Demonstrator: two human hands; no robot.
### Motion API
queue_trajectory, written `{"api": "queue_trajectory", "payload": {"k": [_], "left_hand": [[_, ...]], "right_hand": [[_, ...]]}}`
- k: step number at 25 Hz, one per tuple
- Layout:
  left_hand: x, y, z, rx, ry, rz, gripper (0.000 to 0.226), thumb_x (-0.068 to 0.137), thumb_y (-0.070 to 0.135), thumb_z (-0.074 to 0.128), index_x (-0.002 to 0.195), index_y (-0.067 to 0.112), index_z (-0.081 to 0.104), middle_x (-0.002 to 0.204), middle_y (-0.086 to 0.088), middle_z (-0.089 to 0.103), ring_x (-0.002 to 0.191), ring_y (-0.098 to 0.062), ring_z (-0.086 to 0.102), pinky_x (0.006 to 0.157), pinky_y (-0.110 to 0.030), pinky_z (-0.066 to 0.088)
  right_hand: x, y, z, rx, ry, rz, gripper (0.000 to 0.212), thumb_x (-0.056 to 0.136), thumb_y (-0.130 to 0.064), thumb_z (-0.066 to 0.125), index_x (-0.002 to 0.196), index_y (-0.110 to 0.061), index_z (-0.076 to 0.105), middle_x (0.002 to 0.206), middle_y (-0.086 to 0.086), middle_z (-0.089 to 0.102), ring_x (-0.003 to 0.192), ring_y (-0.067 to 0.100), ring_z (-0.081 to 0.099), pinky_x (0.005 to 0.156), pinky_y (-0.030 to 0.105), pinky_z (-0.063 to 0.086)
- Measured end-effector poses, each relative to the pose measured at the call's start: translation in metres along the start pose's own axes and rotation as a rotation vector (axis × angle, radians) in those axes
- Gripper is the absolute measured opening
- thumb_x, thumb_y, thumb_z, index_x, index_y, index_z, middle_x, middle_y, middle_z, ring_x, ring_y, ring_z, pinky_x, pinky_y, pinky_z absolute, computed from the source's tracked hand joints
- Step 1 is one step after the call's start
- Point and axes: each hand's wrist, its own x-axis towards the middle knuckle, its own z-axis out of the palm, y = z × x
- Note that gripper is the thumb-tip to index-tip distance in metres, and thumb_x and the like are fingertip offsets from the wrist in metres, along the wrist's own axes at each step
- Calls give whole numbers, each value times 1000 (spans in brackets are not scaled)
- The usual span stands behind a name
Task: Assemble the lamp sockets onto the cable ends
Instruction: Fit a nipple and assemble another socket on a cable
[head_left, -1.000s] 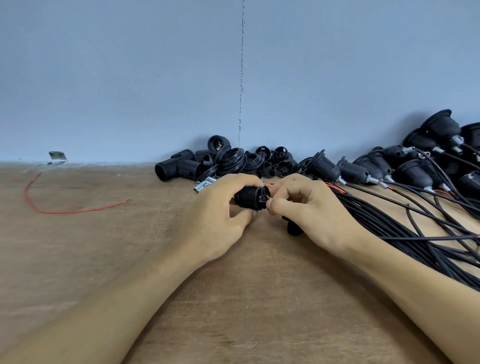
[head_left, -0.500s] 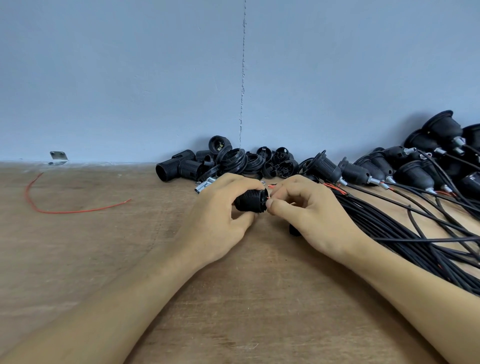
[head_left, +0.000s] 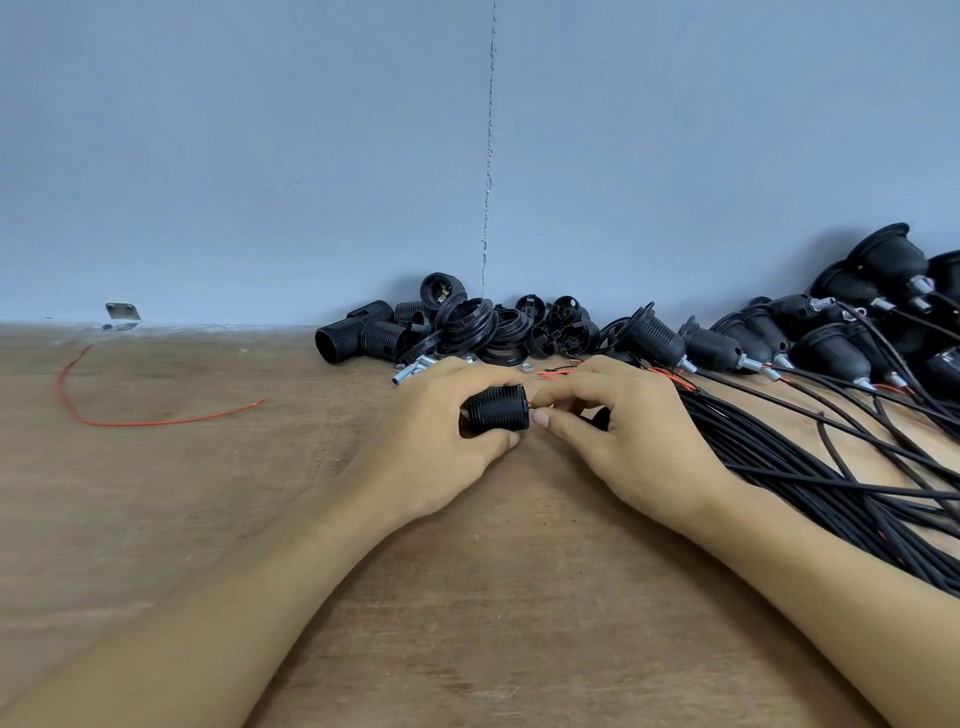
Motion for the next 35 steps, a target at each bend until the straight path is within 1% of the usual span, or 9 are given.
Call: {"api": "queue_trajectory", "payload": {"k": [3,6,13,16,19,25,28,31,35], "left_hand": [[1,-1,0,16,-17,8,51,77,21,82,120,45,69,104,15,66,105,-3,58,92,-27,48],[1,-2,-1,28,-22,27,51,77,21,82,120,45,69,105,17,67,107,0,57,92,-21,45],[2,0,-1,62,-51,89,63,77,18,84,130,47,66,105,39,56,108,21,48,91,2,29],[1,-1,0,67,-59,91,65,79,19,85,131,50,63,105,40,55,108,22,47,92,2,30],[1,-1,1,57,-55,96,65,78,16,85,130,49,64,103,41,55,107,20,49,93,-2,34],[0,-1,3,39,-46,160,67,74,8,85,128,45,65,106,49,53,107,22,50,93,-1,38],[-1,-3,3,41,-48,145,62,76,12,85,126,45,67,104,42,56,107,18,51,93,-6,40],[0,-2,2,43,-57,115,54,79,17,84,124,43,70,104,31,59,106,11,54,93,-14,44],[0,-2,1,61,-48,125,60,79,17,83,127,48,66,106,31,60,108,13,52,91,-3,36]], "right_hand": [[0,1,-1,-33,-1,-18,11,84,-8,77,89,-18,76,80,-4,65,79,6,59,75,7,39],[0,0,0,-41,-1,-49,10,85,-8,76,87,-17,75,80,-5,63,78,9,58,75,11,40],[-1,0,-1,-95,-45,-85,14,85,-6,72,82,-19,69,76,-10,56,73,2,52,70,9,36],[-2,-2,-1,-90,-56,-86,19,86,-6,71,80,-23,64,75,-9,57,73,2,52,68,9,35],[-2,-1,0,-97,-66,-77,15,85,-6,70,79,-18,65,74,-8,57,72,1,51,67,9,35],[-2,2,1,-116,-91,-79,11,86,-8,70,80,-16,66,69,-12,55,69,-2,50,64,8,34],[-2,4,2,-96,-92,-65,12,86,-9,71,80,-19,66,69,-14,55,70,0,51,64,8,35],[-2,5,1,-47,-65,-6,15,86,-13,74,81,-26,69,73,-12,62,77,3,57,68,8,38],[-1,4,-1,-22,-37,46,23,82,-16,75,75,-36,67,74,-11,65,80,4,60,72,12,43]]}}
